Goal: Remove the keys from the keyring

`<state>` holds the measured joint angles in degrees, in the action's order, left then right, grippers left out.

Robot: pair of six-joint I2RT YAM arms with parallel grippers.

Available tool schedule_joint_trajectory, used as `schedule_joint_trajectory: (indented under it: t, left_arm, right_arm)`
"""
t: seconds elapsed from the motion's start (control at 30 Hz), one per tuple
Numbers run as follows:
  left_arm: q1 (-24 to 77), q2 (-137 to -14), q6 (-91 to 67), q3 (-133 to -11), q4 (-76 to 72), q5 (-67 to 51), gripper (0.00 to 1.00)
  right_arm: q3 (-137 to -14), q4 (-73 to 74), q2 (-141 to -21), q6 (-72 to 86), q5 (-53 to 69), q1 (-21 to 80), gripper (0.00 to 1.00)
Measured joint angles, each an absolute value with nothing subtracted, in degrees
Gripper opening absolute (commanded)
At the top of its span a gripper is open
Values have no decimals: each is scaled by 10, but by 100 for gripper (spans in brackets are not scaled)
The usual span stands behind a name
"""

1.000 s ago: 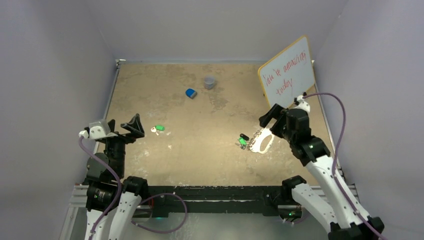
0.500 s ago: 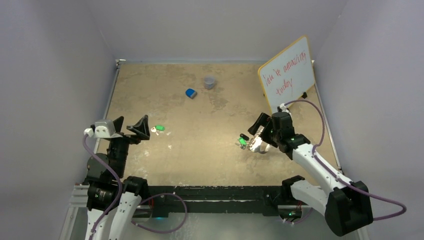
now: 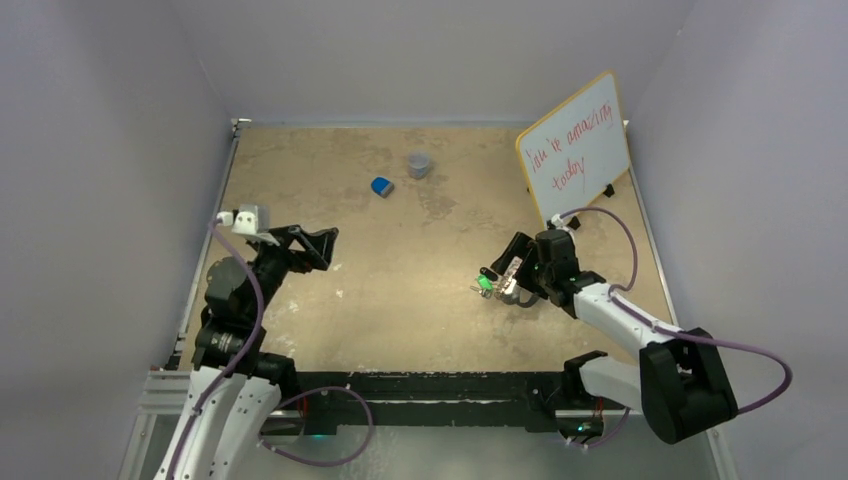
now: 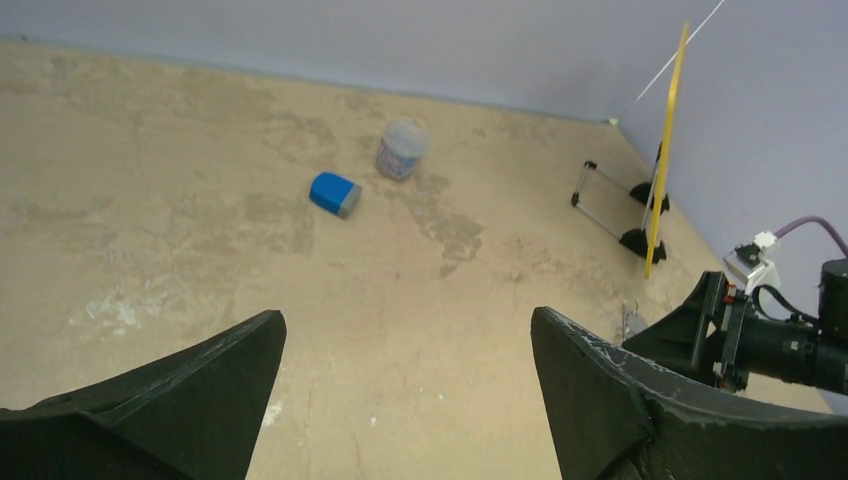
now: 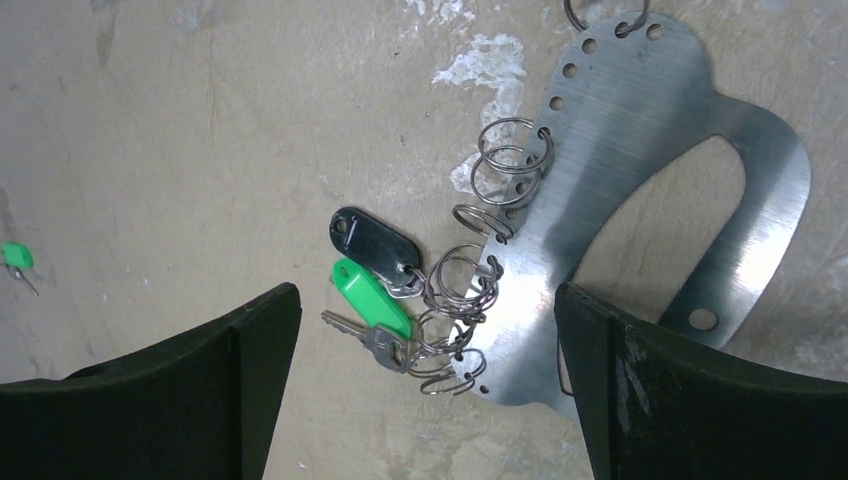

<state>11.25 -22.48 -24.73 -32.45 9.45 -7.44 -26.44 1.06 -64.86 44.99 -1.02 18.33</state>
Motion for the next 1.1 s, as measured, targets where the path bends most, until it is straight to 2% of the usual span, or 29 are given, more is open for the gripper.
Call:
schedule_joint_trajectory:
  t: [0.17, 0.37, 0.7, 0.93, 1.1]
  left_arm:
    - [112, -273, -234, -336, 113, -85, 93]
    - [112, -260, -205, -356, 130, -72, 94]
    - [112, -249, -178, -362, 156, -44, 94]
    - [112, -247, -173, -362, 158, -42, 94]
    - [112, -247, -173, -362, 160, -41, 94]
  right_arm:
    - [-259, -39, -680, 448, 10, 183, 99]
    - [-259, -95, -712, 443, 40, 189, 99]
    - [-324, -168, -829, 450, 51, 291, 99]
    - [-382, -162, -883, 443, 55, 308, 99]
    - [-394, -119, -868, 426, 39, 308, 99]
